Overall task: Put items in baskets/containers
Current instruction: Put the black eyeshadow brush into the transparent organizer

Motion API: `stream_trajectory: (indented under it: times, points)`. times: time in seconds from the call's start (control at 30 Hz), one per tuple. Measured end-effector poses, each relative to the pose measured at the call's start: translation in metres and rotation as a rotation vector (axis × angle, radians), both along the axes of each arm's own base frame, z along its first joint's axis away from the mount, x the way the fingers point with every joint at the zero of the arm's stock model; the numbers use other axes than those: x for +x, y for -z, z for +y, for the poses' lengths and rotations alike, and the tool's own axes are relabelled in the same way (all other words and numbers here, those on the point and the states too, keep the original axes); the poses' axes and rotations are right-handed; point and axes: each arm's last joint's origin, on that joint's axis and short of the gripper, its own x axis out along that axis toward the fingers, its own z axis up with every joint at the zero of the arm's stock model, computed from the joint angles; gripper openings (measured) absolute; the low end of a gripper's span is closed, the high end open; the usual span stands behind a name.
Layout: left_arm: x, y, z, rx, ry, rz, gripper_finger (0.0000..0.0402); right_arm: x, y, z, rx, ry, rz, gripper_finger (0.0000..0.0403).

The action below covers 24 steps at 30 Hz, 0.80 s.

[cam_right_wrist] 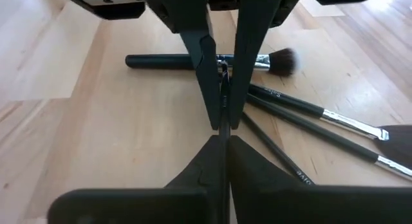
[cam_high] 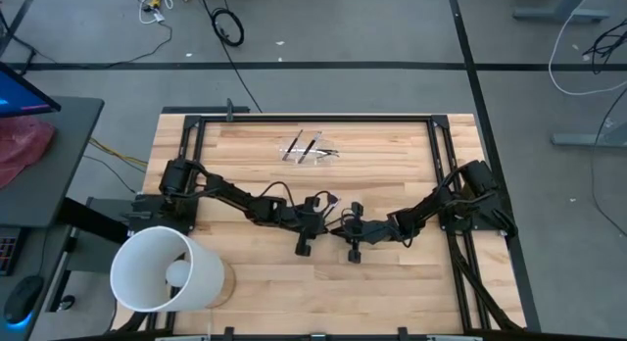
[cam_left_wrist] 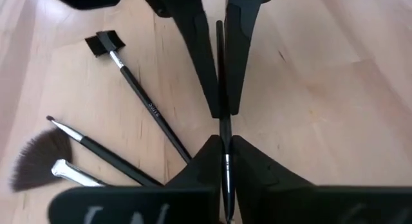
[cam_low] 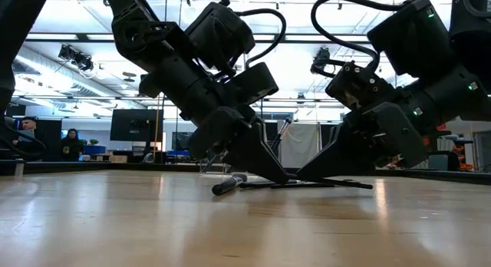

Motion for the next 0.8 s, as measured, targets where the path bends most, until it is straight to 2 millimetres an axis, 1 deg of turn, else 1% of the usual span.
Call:
stream_trajectory:
  times: [0.07, 0.13, 0.23, 0.37, 0.5, 0.57, 0.63, 0.73, 0.8]
  points:
    - [-0.001, -0.003, 0.000, 0.026, 0.018, 0.013, 0.0031, 0.000, 0.000, 0.000, 0.010, 0.010, 0.003, 0.0029]
    - [-0.004, -0.010, 0.001, 0.071, 0.029, 0.064, 0.0027, -0.001, 0.001, -0.001, 0.008, 0.022, 0.023, 0.0047]
    - [-0.006, -0.027, 0.003, 0.154, 0.048, 0.169, 0.0015, -0.003, 0.004, -0.001, -0.003, 0.029, 0.052, 0.0080]
    - [-0.006, -0.066, 0.004, 0.265, 0.093, 0.332, 0.0015, -0.003, 0.005, -0.001, 0.020, 0.051, 0.054, 0.0123]
    - [-0.006, -0.111, 0.009, 0.461, 0.132, 0.493, 0.0022, -0.003, 0.005, -0.002, 0.032, 0.060, 0.056, 0.0157]
    - [-0.008, -0.132, 0.016, 0.595, 0.149, 0.588, 0.0025, -0.004, 0.005, -0.002, 0.031, 0.061, 0.057, 0.0169]
    - [-0.008, -0.150, 0.027, 0.722, 0.166, 0.637, 0.0023, -0.004, 0.005, -0.002, 0.030, 0.061, 0.058, 0.0178]
    - [-0.008, -0.171, 0.047, 0.872, 0.177, 0.711, 0.0017, -0.004, 0.005, -0.002, 0.029, 0.062, 0.060, 0.0184]
    - [-0.007, -0.182, 0.063, 0.953, 0.165, 0.747, 0.0017, -0.004, 0.005, -0.002, 0.029, 0.062, 0.060, 0.0184]
